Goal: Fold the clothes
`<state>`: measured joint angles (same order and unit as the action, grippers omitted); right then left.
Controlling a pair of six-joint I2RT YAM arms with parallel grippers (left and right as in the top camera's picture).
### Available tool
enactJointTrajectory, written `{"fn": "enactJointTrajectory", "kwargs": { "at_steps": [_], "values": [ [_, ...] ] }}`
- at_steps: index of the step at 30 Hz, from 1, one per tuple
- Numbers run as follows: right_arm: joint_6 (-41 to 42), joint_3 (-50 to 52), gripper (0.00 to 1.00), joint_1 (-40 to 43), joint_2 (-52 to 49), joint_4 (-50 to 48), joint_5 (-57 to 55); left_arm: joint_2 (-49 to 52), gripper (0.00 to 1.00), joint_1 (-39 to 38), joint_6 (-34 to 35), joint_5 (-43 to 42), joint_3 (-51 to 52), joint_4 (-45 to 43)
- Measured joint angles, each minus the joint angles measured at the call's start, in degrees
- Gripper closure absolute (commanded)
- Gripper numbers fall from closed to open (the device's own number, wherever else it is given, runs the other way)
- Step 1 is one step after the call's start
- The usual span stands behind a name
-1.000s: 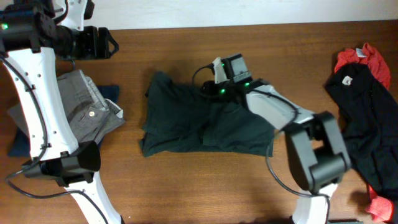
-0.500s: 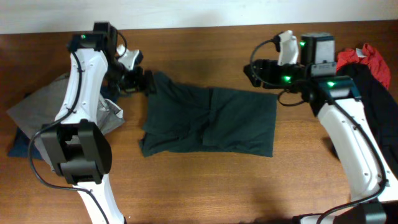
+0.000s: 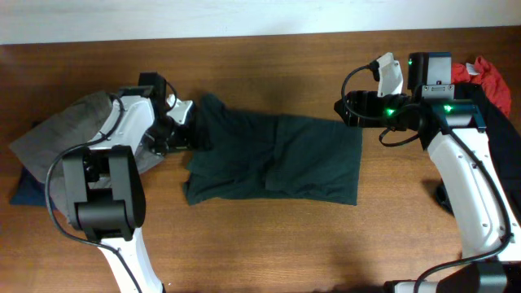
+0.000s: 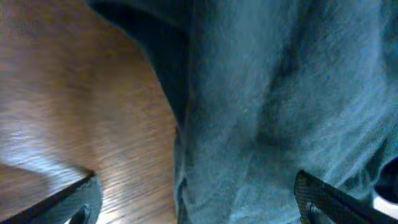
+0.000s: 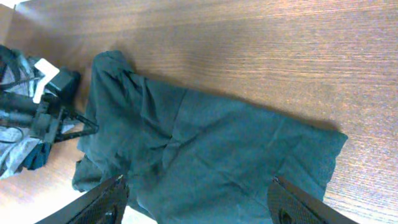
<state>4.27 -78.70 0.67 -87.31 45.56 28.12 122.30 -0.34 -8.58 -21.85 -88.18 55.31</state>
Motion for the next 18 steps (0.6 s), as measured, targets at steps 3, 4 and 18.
{"fn": "enactJointTrajectory", "kwargs": {
  "at_steps": [3,4,18],
  "values": [
    [-0.22,0.0,0.24,0.0,0.0,0.07,0.0,-0.72,0.02,-0.81,-0.87,-1.73,1.53,-2.67],
    [-0.24,0.0,0.24,0.0,0.0,0.17,0.0,-0.96,0.02,-1.22,-1.07,-2.32,2.03,-3.43],
    [-0.46,0.0,0.29,0.0,0.0,1.38,0.0,-1.11,0.83,-9.03,-1.4,-5.2,4.39,-6.45]
  ]
}}
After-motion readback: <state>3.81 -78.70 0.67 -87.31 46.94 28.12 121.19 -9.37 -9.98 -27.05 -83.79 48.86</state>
